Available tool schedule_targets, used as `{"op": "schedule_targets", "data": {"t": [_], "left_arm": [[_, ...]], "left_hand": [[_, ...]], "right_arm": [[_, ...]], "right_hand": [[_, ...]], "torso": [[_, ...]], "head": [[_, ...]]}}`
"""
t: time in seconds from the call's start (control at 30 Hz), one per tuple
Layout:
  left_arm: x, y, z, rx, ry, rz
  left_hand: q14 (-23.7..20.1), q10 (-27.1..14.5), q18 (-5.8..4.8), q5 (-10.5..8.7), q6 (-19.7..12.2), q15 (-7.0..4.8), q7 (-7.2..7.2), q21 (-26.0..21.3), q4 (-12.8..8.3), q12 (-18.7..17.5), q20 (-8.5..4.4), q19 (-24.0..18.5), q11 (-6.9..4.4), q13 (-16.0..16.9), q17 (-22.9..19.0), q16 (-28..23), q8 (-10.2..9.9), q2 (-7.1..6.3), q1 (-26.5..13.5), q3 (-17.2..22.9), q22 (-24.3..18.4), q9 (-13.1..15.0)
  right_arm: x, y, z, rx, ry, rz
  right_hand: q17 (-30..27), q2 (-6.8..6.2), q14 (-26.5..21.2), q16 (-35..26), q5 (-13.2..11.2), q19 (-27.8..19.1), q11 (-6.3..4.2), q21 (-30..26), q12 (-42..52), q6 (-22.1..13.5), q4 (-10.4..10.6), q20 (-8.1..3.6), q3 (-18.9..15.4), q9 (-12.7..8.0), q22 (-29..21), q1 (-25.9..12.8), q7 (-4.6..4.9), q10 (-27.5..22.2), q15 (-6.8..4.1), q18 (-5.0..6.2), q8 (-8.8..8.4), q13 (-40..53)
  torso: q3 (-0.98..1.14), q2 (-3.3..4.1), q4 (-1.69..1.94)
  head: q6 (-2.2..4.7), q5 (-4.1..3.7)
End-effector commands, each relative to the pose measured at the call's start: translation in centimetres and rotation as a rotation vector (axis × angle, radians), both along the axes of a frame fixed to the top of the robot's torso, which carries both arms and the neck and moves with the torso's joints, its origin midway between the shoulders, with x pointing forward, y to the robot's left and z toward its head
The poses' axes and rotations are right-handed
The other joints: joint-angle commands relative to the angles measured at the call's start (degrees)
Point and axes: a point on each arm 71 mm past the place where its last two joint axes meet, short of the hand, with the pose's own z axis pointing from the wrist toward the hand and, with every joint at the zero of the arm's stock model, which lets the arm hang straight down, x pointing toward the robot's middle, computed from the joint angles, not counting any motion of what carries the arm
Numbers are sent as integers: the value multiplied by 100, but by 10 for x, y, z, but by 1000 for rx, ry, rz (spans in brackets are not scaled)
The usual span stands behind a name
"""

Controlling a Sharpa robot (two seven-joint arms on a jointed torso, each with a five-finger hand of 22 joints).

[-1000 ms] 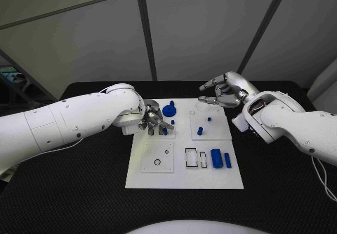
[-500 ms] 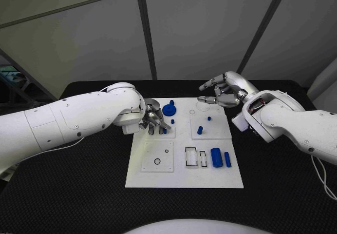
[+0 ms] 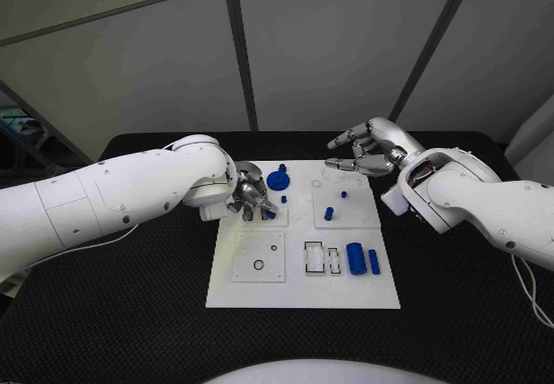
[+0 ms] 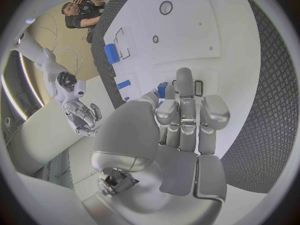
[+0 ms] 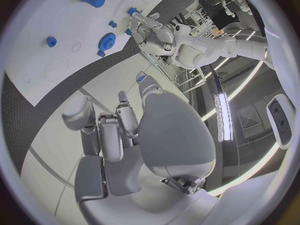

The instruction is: Assemble the parts on the task board

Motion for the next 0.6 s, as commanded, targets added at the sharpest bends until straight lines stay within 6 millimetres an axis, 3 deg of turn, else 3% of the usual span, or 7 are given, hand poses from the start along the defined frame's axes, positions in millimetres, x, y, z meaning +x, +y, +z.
{"op": "schedule_targets", "data": {"t": [0.03,0.27,0.6], "left_arm": [[-1,2,1,-51,1,25],[-4,13,4,-103,-22,75],[-9,24,7,-133,-50,115]], "left_hand": [[17,25,-15,29,-10,3,9,-22,-634,-22,8,-24,-6,-10,15,-21,69,-211,-184,1013,19,86],[26,38,-23,91,-22,-13,19,-15,-984,-101,8,1,-13,-107,39,-43,182,-509,-586,1916,76,276],[33,92,-40,243,27,-32,-8,37,-1290,-140,-6,60,-24,-159,57,-59,267,-696,-852,2400,190,406]], "right_arm": [[0,0,1,-6,-2,6],[1,0,1,-7,-2,4],[2,-1,0,-9,-1,3]], "right_hand": [[1021,21,467,-33,21,-35,3,-28,-18,30,0,18,-24,-3,-5,-56,7,-34,-29,87,31,-5],[1014,24,465,-36,22,-42,3,-35,-23,29,1,18,-26,-4,-17,-54,7,-38,-30,90,32,-10],[1014,24,465,-36,22,-42,3,-35,-23,29,1,18,-26,-4,-17,-54,7,-38,-30,90,32,-10]], "torso": [[-3,0,6],[3,-3,14],[1,1,11]], "head": [[8,8],[6,33],[4,77]]}}
